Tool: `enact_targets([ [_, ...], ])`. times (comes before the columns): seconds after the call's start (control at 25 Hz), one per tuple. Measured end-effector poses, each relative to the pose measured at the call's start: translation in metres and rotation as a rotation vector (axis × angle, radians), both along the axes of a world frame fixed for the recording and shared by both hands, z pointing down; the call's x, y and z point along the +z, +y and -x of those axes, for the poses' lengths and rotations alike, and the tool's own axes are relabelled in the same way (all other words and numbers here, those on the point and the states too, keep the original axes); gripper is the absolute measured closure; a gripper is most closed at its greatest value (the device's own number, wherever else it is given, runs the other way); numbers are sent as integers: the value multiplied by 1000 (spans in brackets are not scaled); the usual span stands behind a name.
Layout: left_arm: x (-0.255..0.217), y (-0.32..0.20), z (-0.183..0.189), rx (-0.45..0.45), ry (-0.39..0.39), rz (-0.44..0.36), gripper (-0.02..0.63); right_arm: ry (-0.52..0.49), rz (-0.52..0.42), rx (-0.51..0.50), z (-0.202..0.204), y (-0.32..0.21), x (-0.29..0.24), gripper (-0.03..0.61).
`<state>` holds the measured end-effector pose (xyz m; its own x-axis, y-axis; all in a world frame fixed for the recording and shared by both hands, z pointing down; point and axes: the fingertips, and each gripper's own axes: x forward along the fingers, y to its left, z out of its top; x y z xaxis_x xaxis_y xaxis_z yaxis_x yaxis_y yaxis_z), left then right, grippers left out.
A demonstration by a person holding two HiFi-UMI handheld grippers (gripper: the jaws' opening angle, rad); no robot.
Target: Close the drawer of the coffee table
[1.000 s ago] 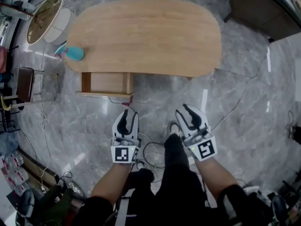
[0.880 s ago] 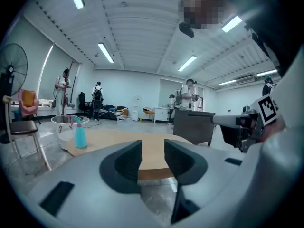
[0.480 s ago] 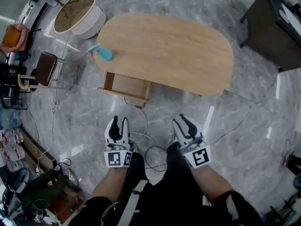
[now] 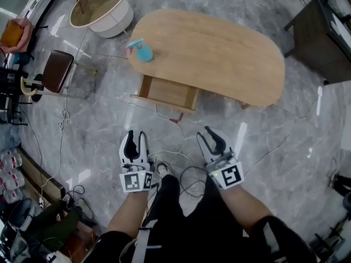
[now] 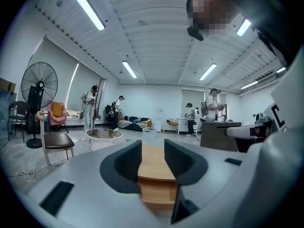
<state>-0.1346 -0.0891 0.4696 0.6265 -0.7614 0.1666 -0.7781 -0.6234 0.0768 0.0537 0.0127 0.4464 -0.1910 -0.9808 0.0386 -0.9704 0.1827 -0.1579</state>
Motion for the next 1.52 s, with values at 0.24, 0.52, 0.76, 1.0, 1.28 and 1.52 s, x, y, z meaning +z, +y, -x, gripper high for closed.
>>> enact_targets([
  [0.24, 2, -34, 37, 86, 7, -30, 466, -7, 26, 53, 54, -31, 8, 482],
  [0.52, -1, -66, 40, 194, 27, -57, 466, 27, 18, 108, 82, -84, 3, 483],
  [0.76, 5, -79, 35, 308, 36, -52, 468, 44, 20, 115, 95, -107, 9, 482],
  [1.0, 32, -79, 11, 473, 27, 0, 476, 1, 51, 85, 88, -108, 49, 482],
  [1.28, 89, -80, -17, 507, -80, 92, 479, -13, 85, 20, 57, -106, 92, 483],
  [1.52, 122, -84, -36, 500, -66, 97, 482, 33, 96, -63, 51, -109, 124, 483],
])
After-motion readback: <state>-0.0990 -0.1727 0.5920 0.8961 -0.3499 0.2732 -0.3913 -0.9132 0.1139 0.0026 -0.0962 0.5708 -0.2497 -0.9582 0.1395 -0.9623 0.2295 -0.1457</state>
